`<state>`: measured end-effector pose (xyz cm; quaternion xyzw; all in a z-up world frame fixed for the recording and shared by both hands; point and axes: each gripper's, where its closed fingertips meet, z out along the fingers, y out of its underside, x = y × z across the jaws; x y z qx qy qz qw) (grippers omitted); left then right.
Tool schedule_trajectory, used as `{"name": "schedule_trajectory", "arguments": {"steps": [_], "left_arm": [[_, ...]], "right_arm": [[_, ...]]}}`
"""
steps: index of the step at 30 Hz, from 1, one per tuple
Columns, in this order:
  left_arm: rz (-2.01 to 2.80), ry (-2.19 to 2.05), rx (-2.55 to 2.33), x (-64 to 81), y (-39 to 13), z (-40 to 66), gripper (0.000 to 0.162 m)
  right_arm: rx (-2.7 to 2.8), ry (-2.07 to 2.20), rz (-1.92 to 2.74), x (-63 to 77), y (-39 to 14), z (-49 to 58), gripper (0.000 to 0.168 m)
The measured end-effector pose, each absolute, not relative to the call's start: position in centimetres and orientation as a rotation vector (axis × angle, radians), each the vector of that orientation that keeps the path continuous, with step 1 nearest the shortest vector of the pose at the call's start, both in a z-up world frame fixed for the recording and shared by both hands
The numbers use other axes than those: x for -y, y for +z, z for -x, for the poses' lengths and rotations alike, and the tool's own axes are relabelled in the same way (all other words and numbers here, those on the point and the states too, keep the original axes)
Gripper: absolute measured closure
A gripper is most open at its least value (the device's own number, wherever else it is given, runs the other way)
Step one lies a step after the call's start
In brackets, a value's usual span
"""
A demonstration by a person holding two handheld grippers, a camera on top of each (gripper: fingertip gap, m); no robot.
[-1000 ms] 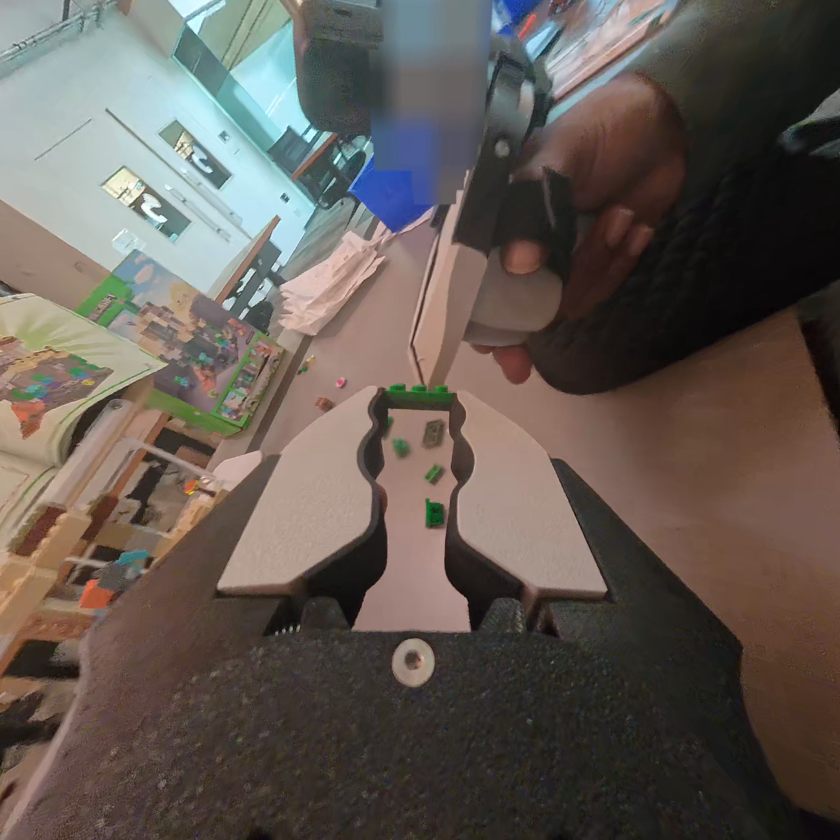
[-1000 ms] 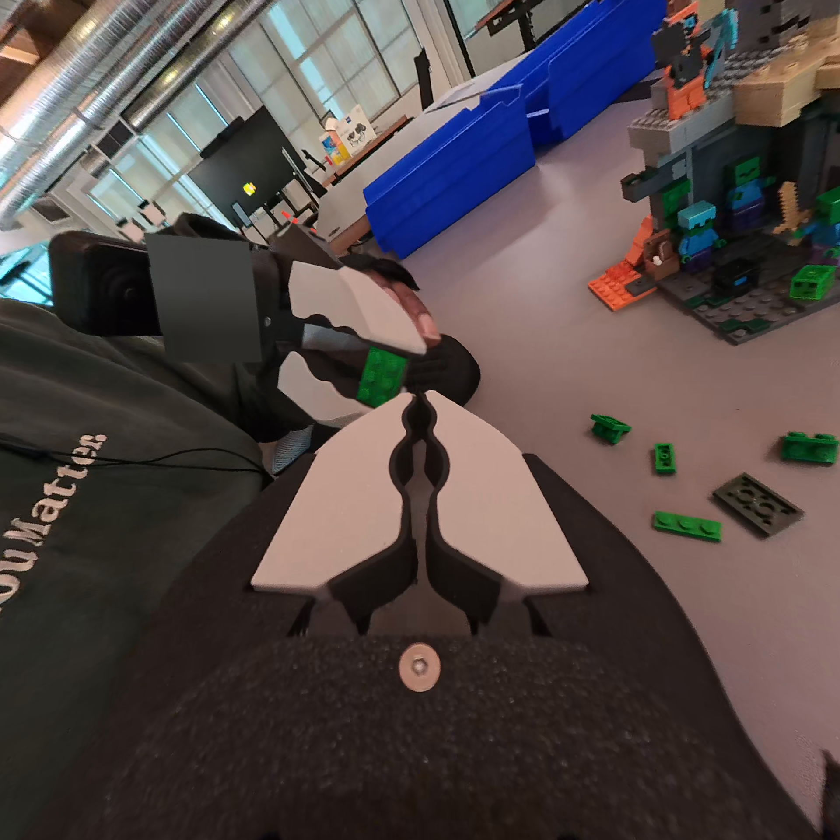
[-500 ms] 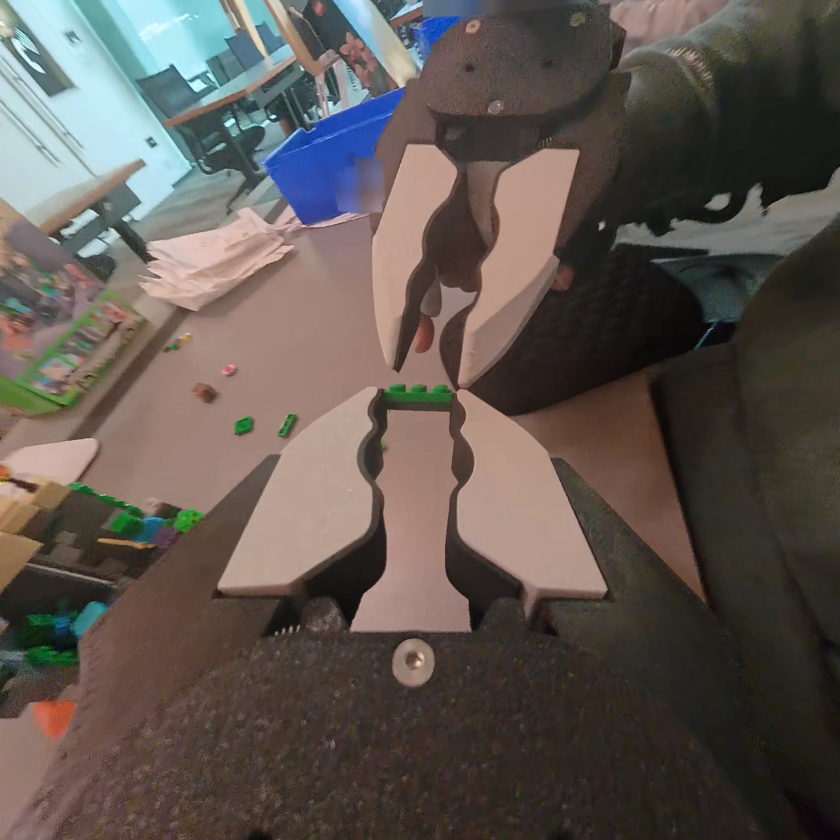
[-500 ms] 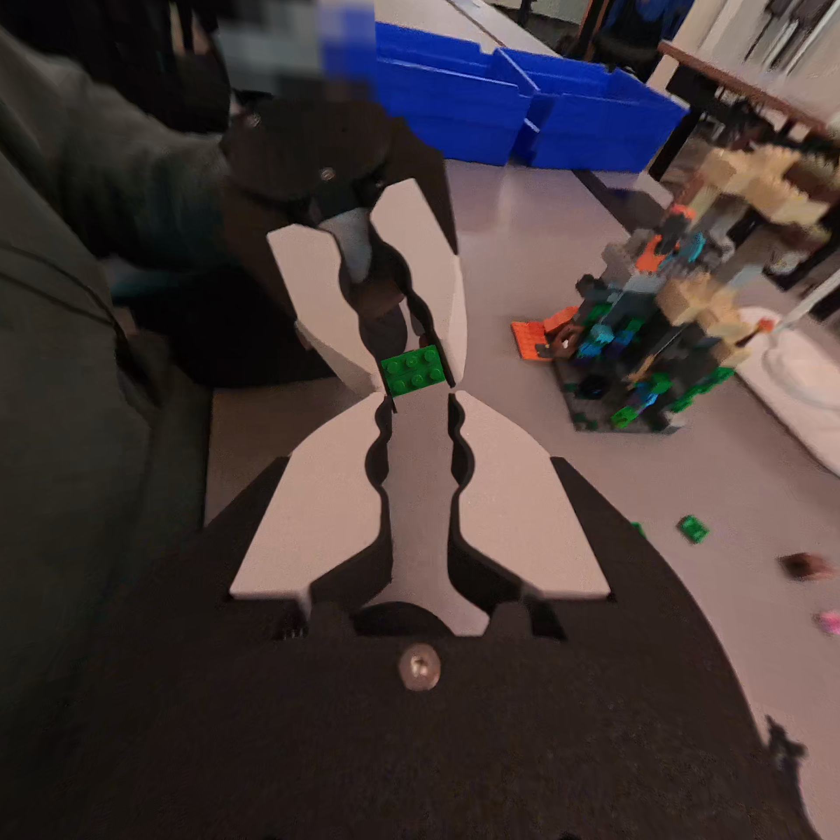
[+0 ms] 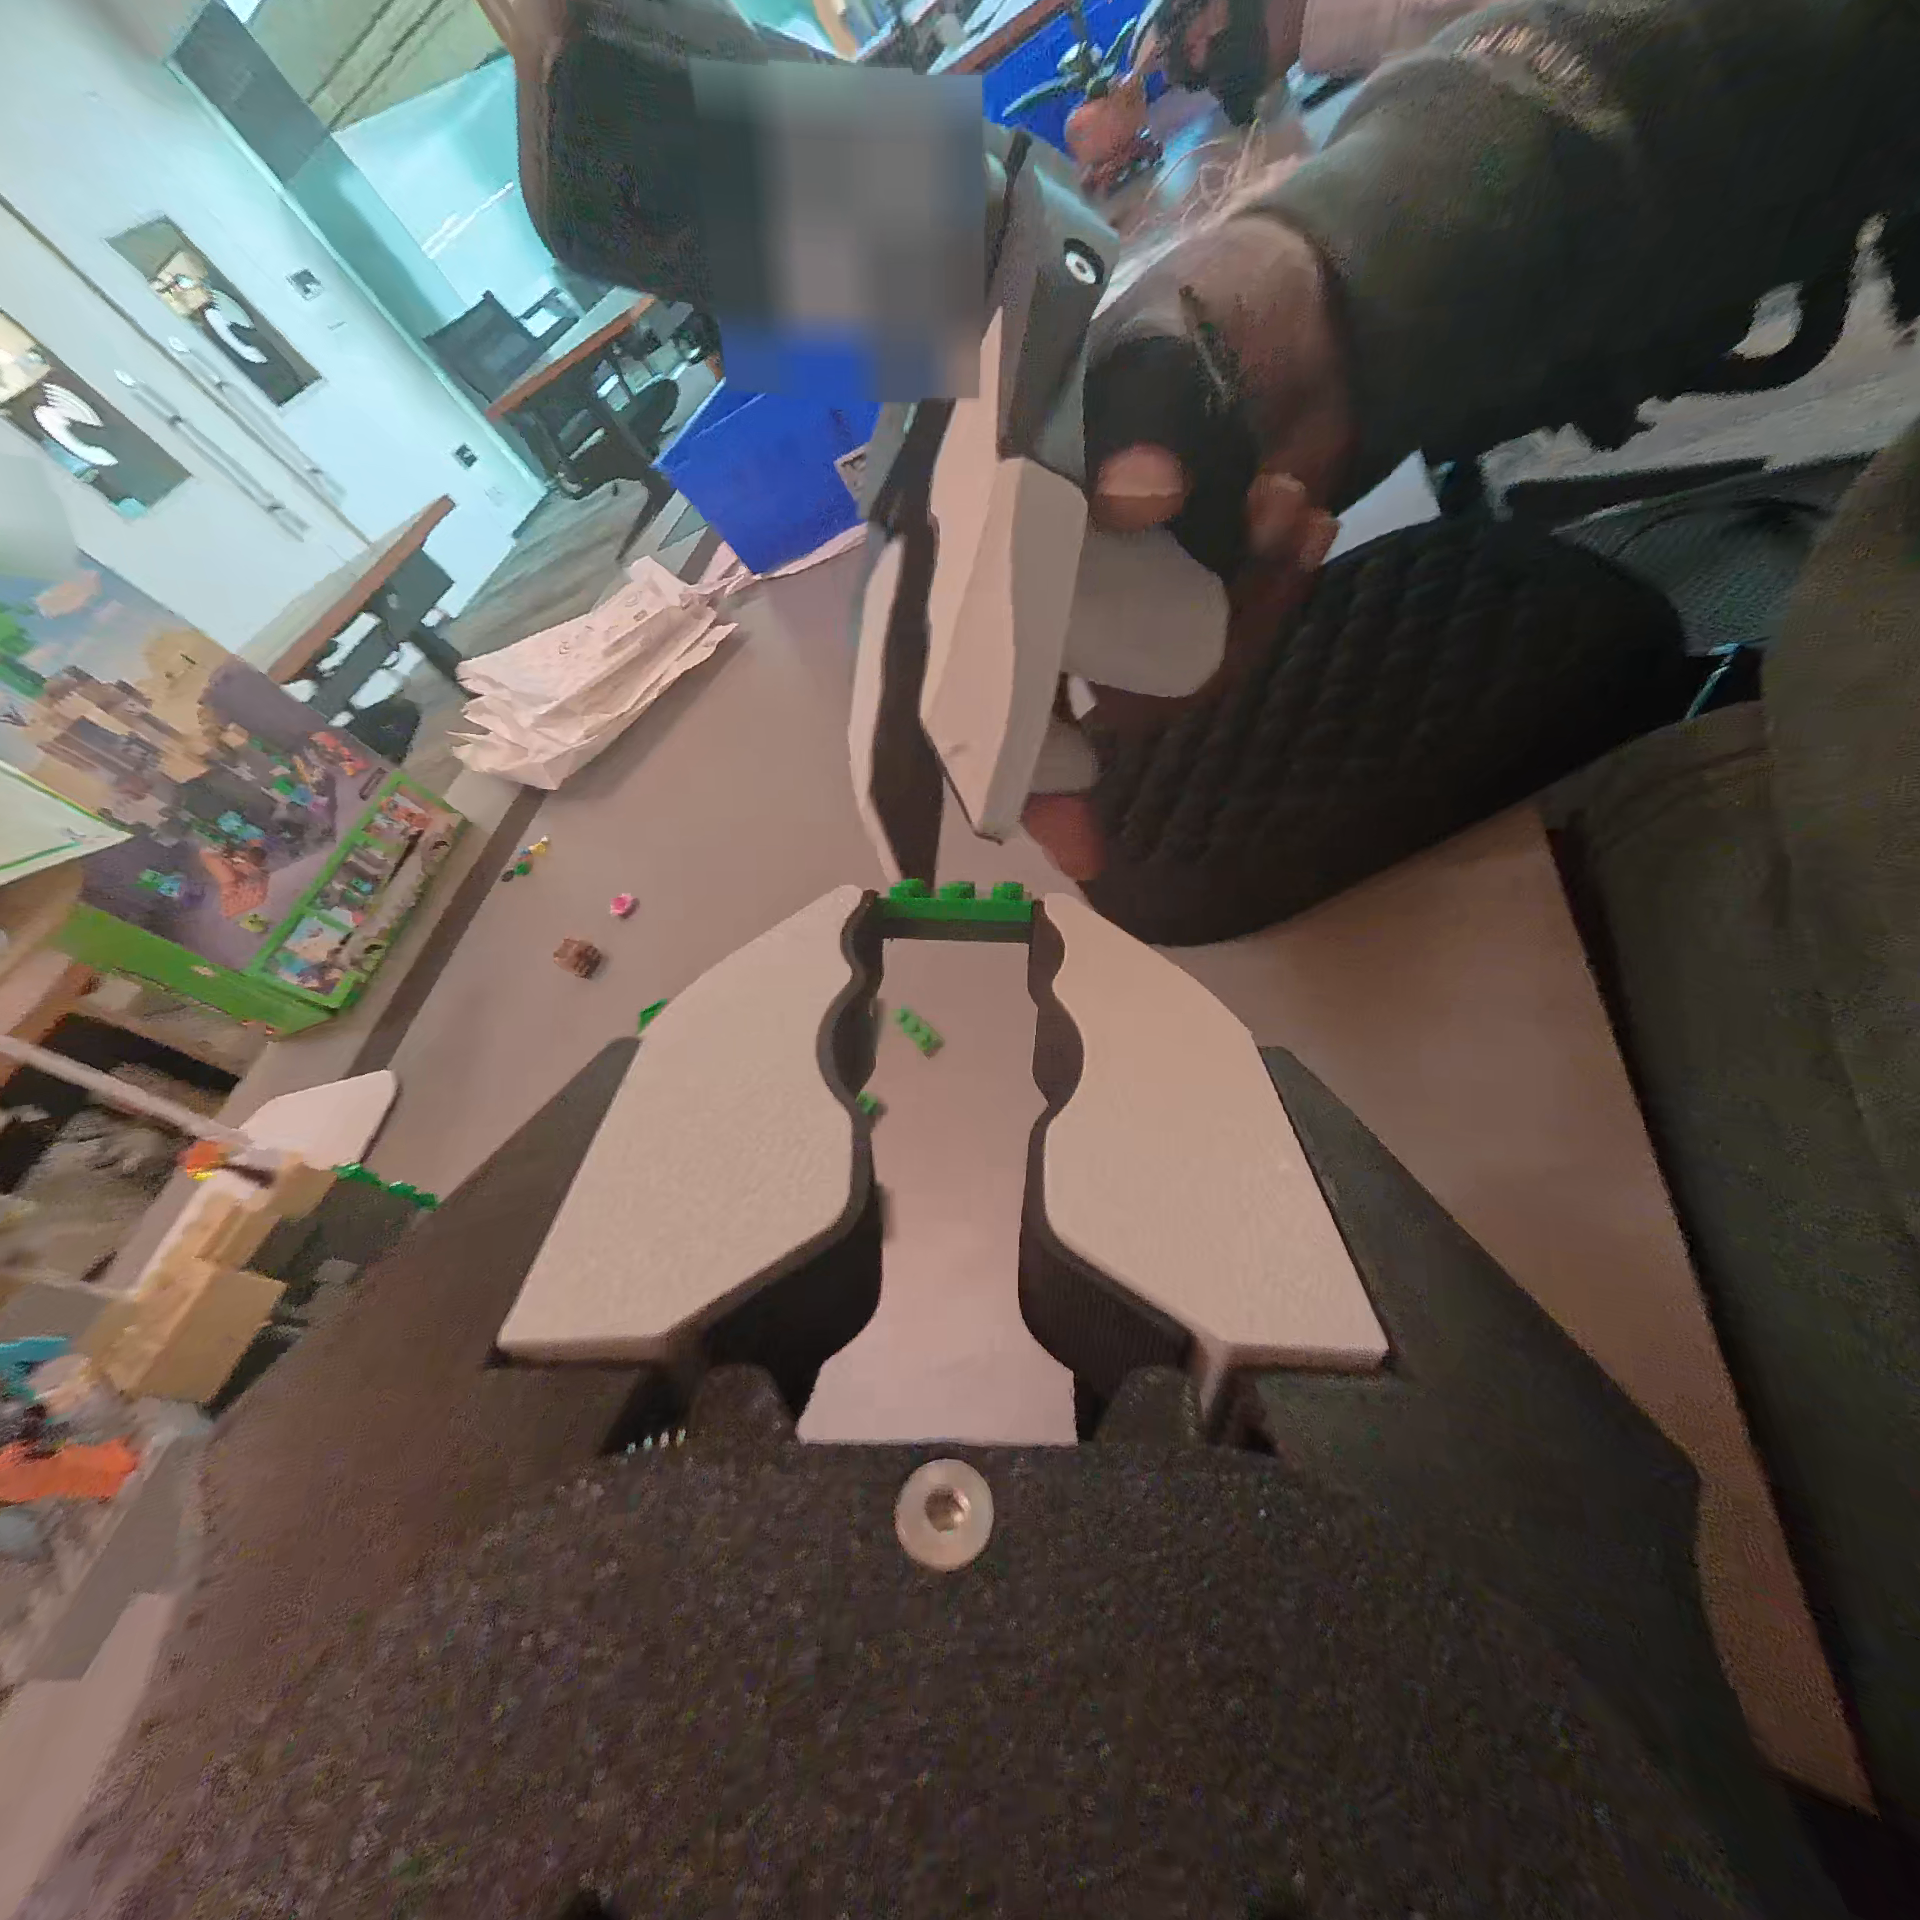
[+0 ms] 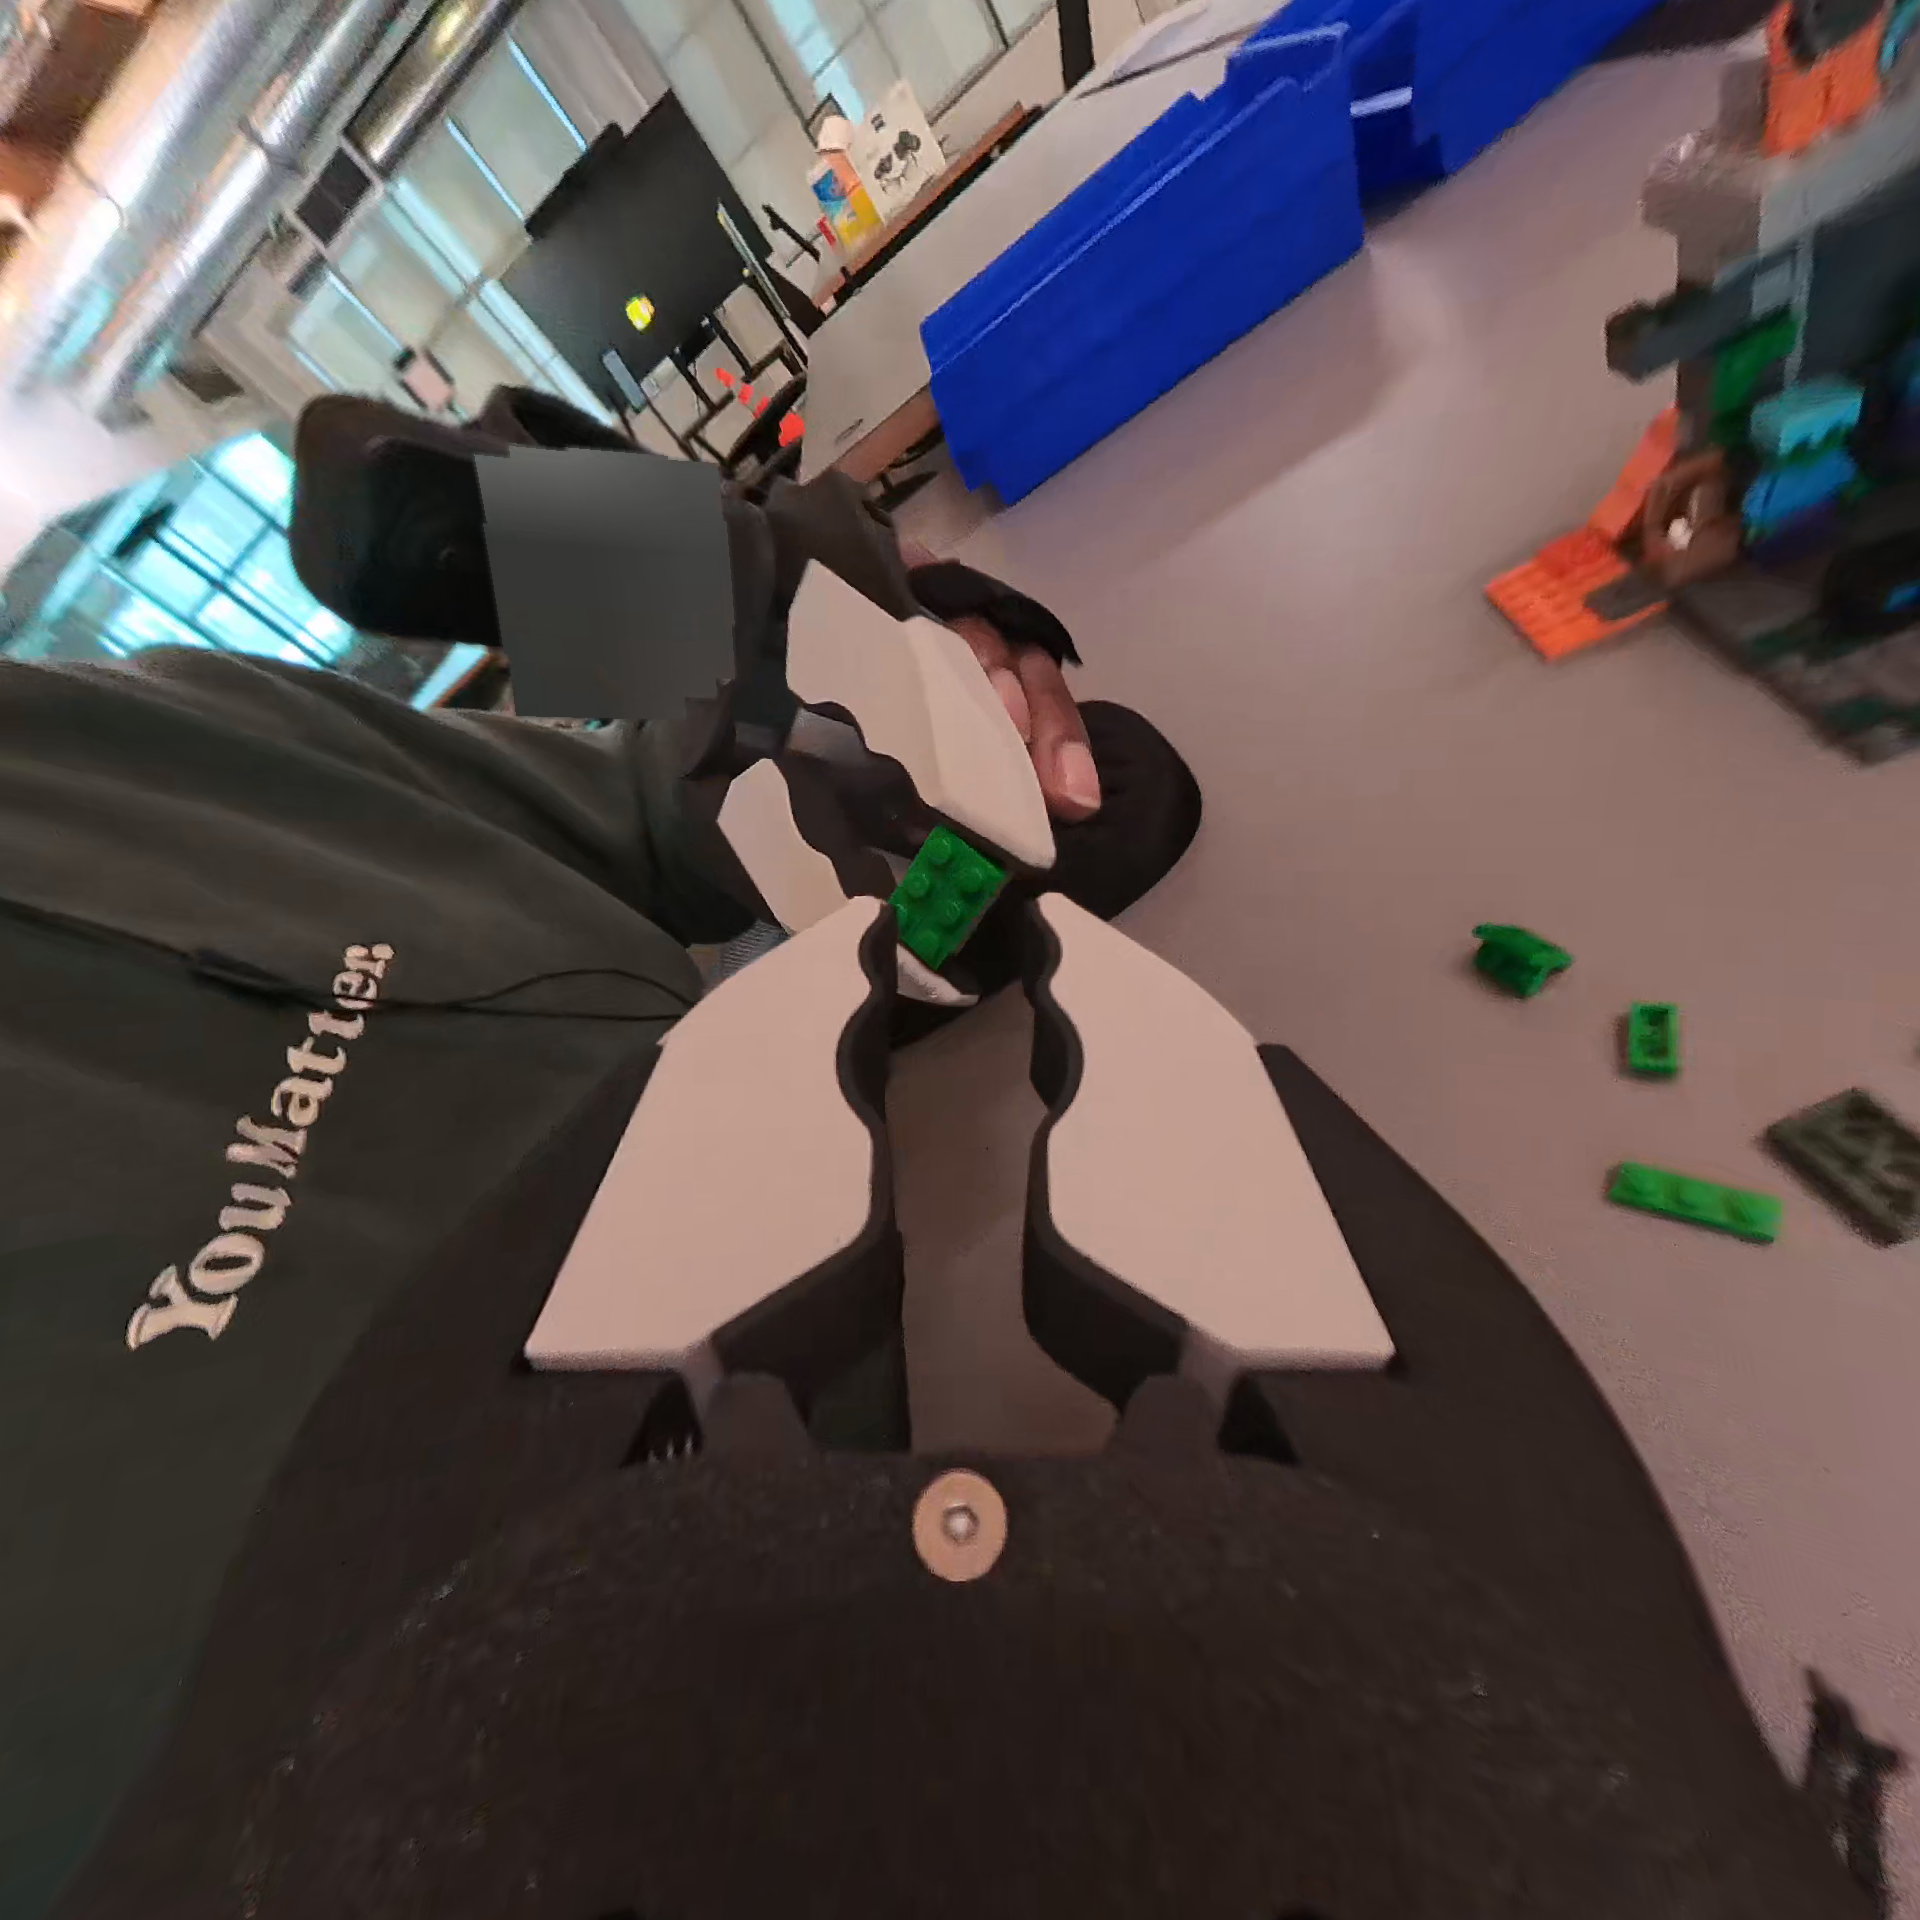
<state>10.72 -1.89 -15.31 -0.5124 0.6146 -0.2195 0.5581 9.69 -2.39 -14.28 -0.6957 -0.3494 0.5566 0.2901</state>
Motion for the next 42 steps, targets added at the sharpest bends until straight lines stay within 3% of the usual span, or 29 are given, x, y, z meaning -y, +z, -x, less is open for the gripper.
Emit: {"name": "schedule_trajectory", "arguments": {"steps": [5, 15, 17, 34, 42], "left_arm": [[1.188, -0.286, -1.482, 1.0, -15.9, -11.0, 0.136], [1.161, 0.06, -1.536, -0.4, -17.3, -10.9, 0.136], [1.156, 0.084, -1.538, -0.6, -17.5, -11.0, 0.136], [1.138, -0.455, -1.463, 2.8, -15.2, -11.3, 0.136], [1.123, -0.519, -1.445, 3.5, -14.7, -11.3, 0.136]], "right_arm": [[0.818, 1.421, 1.968, 1.8, -15.7, -8.9, 0.138], [0.794, 1.212, 2.01, 0.8, -16.9, -8.7, 0.143], [0.796, 1.181, 2.003, 0.5, -17.1, -8.7, 0.151], [0.861, 1.968, 1.735, 4.0, -14.3, -8.7, 0.151], [0.85, 2.102, 1.681, 4.6, -13.5, -8.8, 0.151]]}}
